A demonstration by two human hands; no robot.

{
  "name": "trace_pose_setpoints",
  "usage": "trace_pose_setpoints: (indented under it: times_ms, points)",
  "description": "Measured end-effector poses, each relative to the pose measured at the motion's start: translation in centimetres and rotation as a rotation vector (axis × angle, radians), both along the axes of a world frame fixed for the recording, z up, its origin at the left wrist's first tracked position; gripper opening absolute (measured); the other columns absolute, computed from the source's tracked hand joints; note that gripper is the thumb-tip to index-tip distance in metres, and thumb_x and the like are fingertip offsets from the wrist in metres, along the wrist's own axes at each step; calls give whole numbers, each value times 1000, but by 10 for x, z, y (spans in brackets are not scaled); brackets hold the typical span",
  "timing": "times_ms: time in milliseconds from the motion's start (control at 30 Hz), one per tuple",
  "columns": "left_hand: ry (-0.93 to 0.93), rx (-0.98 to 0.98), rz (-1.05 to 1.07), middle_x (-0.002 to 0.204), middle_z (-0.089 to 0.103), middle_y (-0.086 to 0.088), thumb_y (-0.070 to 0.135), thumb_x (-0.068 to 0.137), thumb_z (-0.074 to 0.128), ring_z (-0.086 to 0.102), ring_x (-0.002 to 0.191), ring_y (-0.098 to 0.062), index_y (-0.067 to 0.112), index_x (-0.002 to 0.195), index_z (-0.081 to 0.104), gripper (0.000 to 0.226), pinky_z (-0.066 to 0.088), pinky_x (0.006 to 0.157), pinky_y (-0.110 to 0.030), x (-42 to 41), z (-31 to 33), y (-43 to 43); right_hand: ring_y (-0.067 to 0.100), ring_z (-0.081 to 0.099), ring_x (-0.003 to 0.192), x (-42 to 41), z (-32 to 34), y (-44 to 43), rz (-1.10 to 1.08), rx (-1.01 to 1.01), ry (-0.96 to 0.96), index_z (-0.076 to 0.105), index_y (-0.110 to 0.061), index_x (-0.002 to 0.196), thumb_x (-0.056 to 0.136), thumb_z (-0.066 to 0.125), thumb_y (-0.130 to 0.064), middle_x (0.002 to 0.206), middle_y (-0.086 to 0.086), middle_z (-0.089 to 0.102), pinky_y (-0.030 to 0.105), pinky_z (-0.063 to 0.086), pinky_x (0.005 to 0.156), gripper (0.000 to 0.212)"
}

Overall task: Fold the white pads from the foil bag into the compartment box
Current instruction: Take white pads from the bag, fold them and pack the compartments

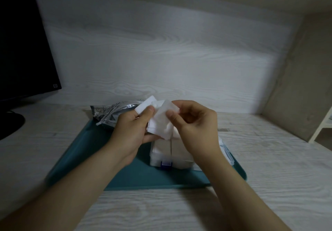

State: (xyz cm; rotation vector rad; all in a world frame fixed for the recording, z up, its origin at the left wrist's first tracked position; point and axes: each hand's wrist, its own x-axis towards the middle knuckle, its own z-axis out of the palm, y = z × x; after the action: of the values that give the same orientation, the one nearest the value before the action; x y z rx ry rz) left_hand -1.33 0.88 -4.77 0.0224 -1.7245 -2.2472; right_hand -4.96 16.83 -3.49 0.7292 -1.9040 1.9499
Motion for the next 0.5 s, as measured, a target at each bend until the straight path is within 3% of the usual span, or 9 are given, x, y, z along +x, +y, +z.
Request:
trace_pose_setpoints:
  times_ms: [100, 267, 500]
  points:
    - [-15, 2, 0, 112, 80, -14, 28, 110, 54, 78, 103, -30, 7, 126, 71, 31, 66, 80, -44, 0, 0, -1, 23, 77, 79, 1, 1, 3, 57, 49, -56, 78, -16, 107, 81, 89, -5, 83, 8, 76, 33, 65, 74, 30]
    - [-14, -38, -57, 112, 80, -12, 27, 111, 53, 78, 104, -29, 10, 124, 72, 29, 66, 82, -44, 2, 3, 2, 16, 77, 77, 0, -2, 3, -61, 106, -47, 77, -20, 102, 75, 94, -10, 80, 2, 78, 40, 66, 74, 34]
    - [-13, -118, -44, 108, 81, -11, 25, 111, 52, 79, 101, -27, 11, 123, 73, 28, 64, 71, -32, 2, 2, 6, 10, 75, 75, -2, -3, 4, -149, 114, -3, 79, -21, 101, 77, 94, -13, 79, -3, 77, 32, 64, 75, 30]
